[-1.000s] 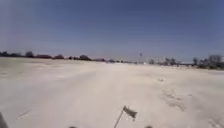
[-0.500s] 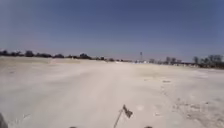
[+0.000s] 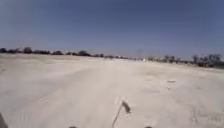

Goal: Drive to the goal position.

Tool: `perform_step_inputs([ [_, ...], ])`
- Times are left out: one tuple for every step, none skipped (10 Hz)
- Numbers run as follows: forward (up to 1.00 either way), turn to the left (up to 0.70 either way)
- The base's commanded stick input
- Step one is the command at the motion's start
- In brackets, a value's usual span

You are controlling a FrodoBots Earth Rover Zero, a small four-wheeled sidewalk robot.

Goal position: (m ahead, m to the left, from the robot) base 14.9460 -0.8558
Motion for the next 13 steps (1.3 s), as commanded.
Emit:
perform_step_inputs([
  [0.7, 0.0],
  [0.7, 0.0],
  [0.7, 0.0],
  [0.7, 0.0],
  [0.7, 0.0],
  [0.7, 0.0],
  [0.7, 0.0],
  [0.7, 0.0],
  [0.7, 0.0],
  [0.7, 0.0],
  [0.7, 0.0],
  [0.7, 0.0],
  [0.7, 0.0],
])
